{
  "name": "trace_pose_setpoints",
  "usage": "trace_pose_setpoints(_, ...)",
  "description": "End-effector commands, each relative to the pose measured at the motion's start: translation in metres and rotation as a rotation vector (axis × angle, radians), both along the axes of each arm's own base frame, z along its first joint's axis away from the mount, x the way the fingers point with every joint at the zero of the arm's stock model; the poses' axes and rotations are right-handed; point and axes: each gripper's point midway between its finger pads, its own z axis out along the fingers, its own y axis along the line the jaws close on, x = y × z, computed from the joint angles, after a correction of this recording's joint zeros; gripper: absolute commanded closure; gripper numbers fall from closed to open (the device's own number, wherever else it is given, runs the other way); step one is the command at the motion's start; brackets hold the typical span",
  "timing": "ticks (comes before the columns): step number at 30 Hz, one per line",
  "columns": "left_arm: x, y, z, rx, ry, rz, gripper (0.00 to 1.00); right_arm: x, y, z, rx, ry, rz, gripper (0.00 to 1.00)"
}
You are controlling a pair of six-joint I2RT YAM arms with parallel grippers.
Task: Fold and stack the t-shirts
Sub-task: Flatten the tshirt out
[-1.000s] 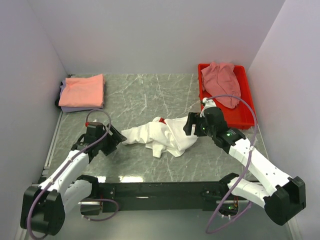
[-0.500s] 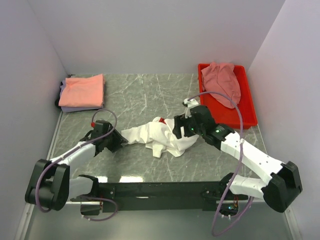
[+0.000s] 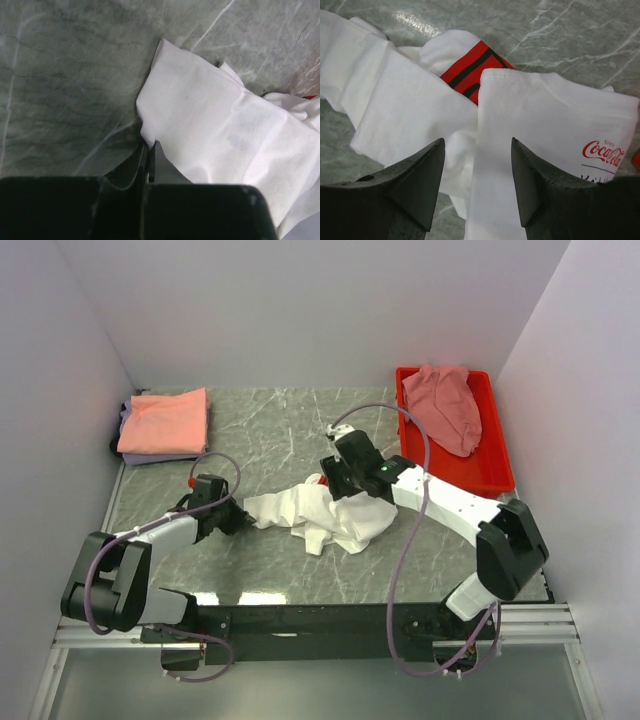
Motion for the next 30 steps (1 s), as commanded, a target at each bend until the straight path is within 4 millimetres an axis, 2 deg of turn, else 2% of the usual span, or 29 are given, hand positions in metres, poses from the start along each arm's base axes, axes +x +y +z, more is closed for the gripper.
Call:
trace_pose_setpoints(1,0.011,0.002,0.005,0.037,-0.054,-0.024,1.00,0.010,0.007,0.004,-0.014,-0.002,0.007,0.38)
trace_pose_setpoints(7,0.008,0.012,0.008,0.083,-0.069,0.001,1.00,0.021,0.007,-0.011,-0.047,0.010,-0.044,0.53)
trace_pose_setpoints(8,0.009,0.014,0.009,0.092,-0.076,0.008,1.00,0.022,0.007,-0.013,-0.048,0.011,-0.048,0.60)
trace_pose_setpoints(18,0.007,0.016,0.015,0.098,-0.095,0.009,1.00,0.027,0.013,-0.031,-0.052,0.052,-0.047,0.61)
trace_pose_setpoints(21,0.006,0.016,0.014,0.097,-0.090,0.012,1.00,0.029,0.009,-0.033,-0.056,0.051,-0.069,0.67)
trace_pose_setpoints(22,0.006,0.017,0.015,0.099,-0.092,0.011,1.00,0.030,0.008,-0.035,-0.054,0.053,-0.075,0.73)
trace_pose_setpoints(30,0.006,0.021,0.017,0.118,-0.099,0.021,1.00,0.030,-0.002,-0.043,-0.036,0.078,-0.108,0.76)
